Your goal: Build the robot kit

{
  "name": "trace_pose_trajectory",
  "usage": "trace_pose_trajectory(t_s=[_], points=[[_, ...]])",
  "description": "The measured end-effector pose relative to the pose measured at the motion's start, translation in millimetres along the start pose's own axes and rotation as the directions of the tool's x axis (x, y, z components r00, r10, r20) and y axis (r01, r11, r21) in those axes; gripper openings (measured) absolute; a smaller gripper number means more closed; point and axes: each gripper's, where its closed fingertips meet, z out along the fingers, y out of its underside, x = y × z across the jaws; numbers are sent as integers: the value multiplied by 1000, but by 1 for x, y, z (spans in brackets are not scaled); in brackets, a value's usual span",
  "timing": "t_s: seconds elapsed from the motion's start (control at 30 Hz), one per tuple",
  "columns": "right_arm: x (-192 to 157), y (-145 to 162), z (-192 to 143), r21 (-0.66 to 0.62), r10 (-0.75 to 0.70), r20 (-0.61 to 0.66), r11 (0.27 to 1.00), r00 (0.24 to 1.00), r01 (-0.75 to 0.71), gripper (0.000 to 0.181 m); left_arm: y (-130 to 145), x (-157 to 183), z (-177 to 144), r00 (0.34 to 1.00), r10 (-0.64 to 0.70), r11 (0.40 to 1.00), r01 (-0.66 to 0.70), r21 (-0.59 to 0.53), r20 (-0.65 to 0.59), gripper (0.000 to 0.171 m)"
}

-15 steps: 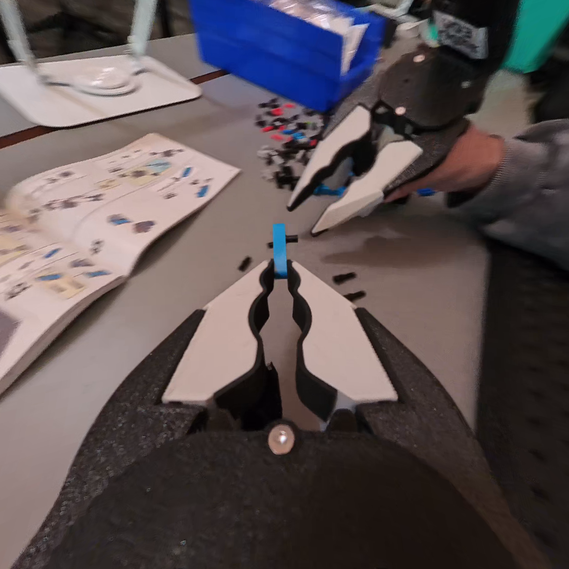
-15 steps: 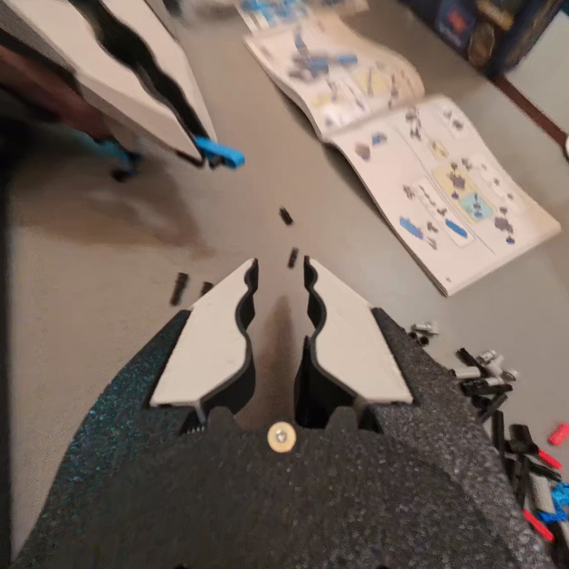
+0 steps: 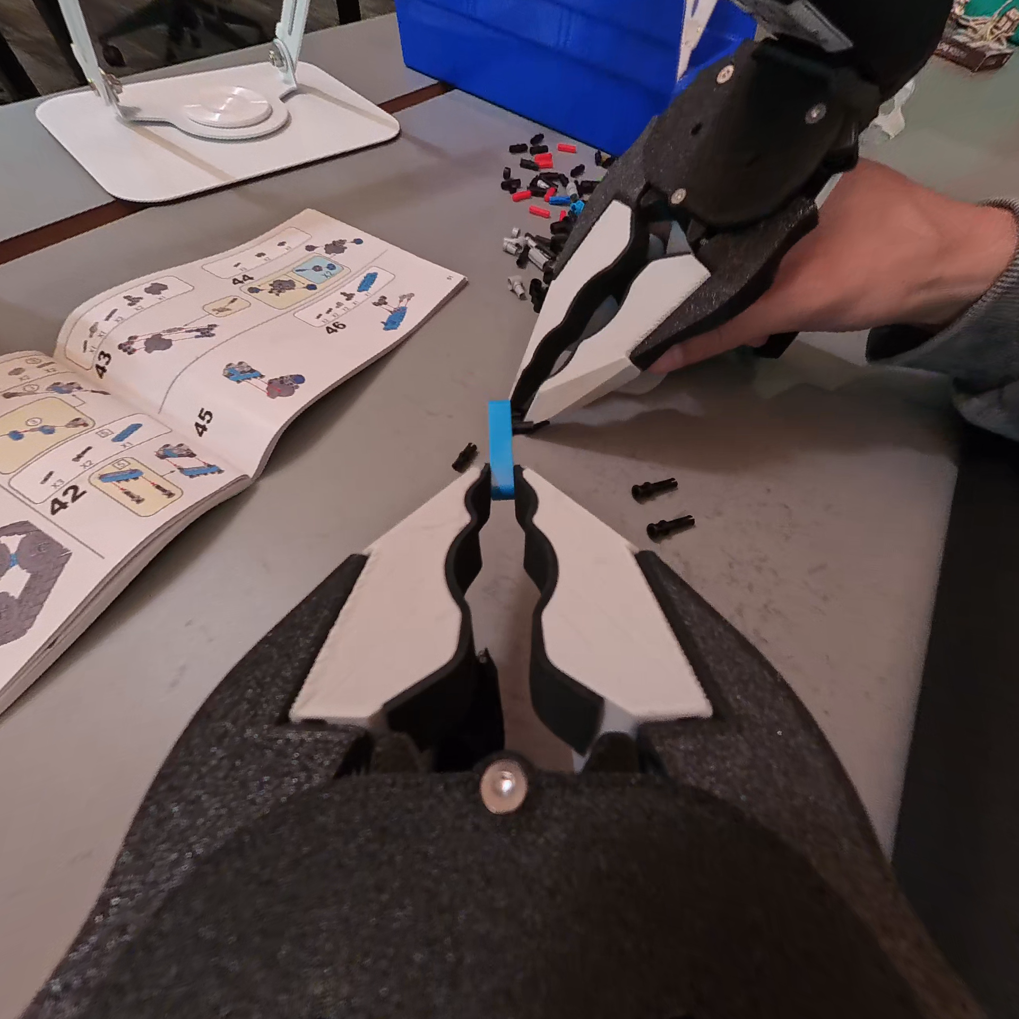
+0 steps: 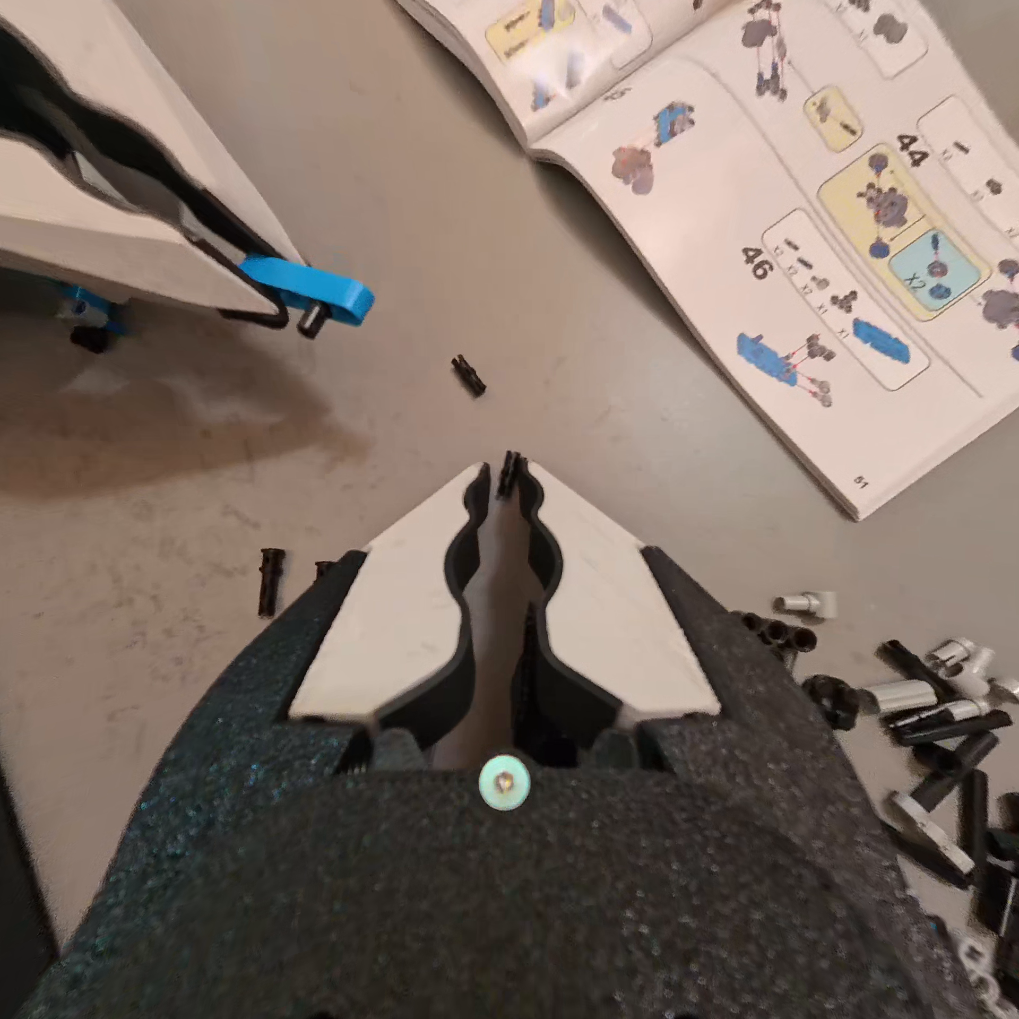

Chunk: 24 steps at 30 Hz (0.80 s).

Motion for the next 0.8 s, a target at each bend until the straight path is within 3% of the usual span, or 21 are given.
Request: trace_pose_trajectory(t_s=[0.13, 0.23, 0.33, 0.47, 0.6, 0.8], points=[[1, -1, 0, -20, -3, 10, 1000, 1000, 3, 5, 0, -3, 1, 1000, -4, 1000, 4, -1, 21, 7], [-27, -36, -17, 201, 22, 194, 978, 981, -62, 4, -4, -4, 0, 999, -29, 999, 28, 17, 20, 7], [-51, -74, -45, 424, 32, 379, 882, 925, -204, 4, -10, -3, 0, 997, -83, 995, 83, 54, 0, 7], [-62, -75, -36, 437, 11, 318, 886, 948, -156, 4, -15, -1, 1, 990, -139, 987, 141, 77, -25, 7], [-61, -71, -24, 403, -57, 147, 915, 988, -7, 4, -9, -6, 2, 990, -141, 989, 141, 50, 3, 7], [-64, -69, -24, 392, -104, 95, 918, 990, 59, 5, -13, -8, -1, 991, -136, 988, 135, 72, 5, 7]])
